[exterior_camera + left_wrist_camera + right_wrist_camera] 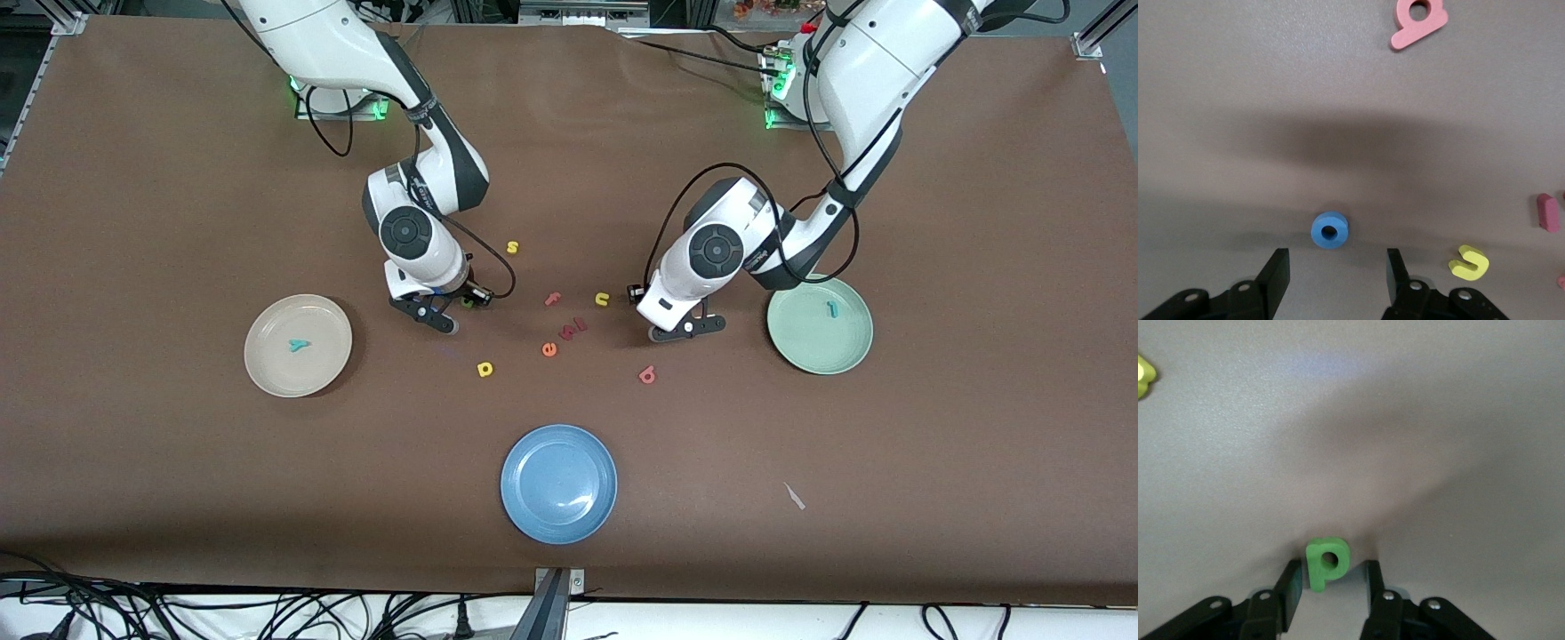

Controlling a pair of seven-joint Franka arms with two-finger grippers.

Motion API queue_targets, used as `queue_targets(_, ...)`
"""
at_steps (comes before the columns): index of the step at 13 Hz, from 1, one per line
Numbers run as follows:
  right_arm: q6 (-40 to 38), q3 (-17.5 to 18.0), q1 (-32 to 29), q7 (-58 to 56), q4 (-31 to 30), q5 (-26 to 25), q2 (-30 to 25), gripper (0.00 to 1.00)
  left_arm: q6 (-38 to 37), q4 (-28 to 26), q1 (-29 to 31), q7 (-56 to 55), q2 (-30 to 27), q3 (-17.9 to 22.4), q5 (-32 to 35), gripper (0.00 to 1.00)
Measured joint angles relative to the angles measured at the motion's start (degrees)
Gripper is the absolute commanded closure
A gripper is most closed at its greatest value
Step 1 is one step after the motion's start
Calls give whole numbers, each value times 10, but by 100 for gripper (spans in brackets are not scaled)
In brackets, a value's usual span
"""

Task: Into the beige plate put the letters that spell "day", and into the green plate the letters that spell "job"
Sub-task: 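Grasp the green p with the right gripper while the left gripper grasps o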

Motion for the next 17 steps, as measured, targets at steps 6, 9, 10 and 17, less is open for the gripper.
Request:
queue_targets(6,0,-1,0,-1,1,-1,0,74,25,-2,0,-1,20,4,30,49)
queue_targets(9,0,-1,0,-1,2,-1,0,78,29,-2,0,-2,25,4,30,56)
queue_targets(10,0,-1,0,-1,2,-1,0,79,29,-2,0,-2,25,4,31,62)
queue_targets(17,0,-1,0,-1,3,-2,0,86,28,-1,1,-2,23,4,31,100)
